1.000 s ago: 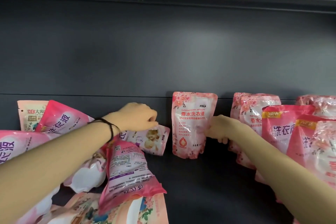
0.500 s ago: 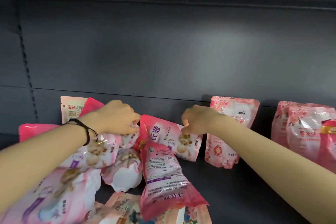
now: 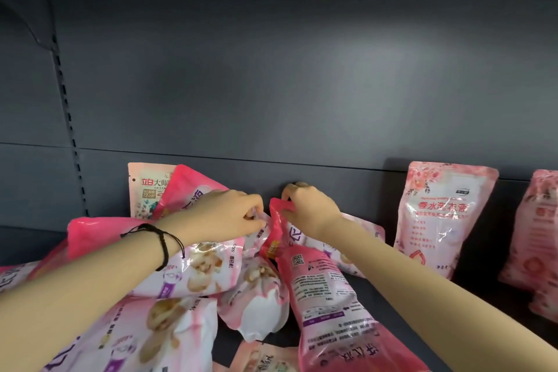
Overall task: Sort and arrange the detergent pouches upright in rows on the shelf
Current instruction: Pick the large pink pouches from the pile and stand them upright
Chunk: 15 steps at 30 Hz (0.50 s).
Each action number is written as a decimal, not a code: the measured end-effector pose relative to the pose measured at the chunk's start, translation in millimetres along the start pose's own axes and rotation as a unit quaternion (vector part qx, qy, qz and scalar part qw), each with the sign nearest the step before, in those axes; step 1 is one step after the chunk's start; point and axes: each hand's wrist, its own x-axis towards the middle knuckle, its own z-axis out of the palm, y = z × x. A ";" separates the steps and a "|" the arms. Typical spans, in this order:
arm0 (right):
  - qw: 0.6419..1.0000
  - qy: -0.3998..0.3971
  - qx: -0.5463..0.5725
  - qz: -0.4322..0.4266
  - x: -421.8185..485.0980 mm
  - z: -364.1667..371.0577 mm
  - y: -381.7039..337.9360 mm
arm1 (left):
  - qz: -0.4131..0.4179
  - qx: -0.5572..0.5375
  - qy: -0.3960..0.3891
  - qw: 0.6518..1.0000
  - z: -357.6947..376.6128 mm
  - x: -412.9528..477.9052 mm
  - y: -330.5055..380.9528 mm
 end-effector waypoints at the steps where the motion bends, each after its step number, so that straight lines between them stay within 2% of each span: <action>1: 1.000 0.007 -0.024 0.004 0.4 2.9 -0.8 | -0.001 -0.004 0.005 1.000 1.5 1.1 0.4; 4: 0.994 0.061 -0.084 -0.019 1.0 6.1 -2.1 | -0.024 -0.031 0.016 0.999 6.2 5.5 -0.4; 7: 0.991 0.114 -0.059 -0.023 -2.0 -7.3 6.2 | -0.051 -0.075 0.026 0.996 10.8 11.1 -1.2; 10: 0.984 0.180 -0.010 -0.018 -11.5 -24.9 15.8 | -0.045 -0.172 0.035 0.983 13.9 16.2 2.1; 13: 0.966 0.247 0.076 0.001 -19.9 -44.8 23.7 | -0.028 -0.224 0.061 0.972 12.7 25.2 10.4; 15: 0.942 0.300 0.152 0.007 -24.7 -61.4 29.3 | -0.024 -0.313 0.105 0.944 5.9 32.4 17.7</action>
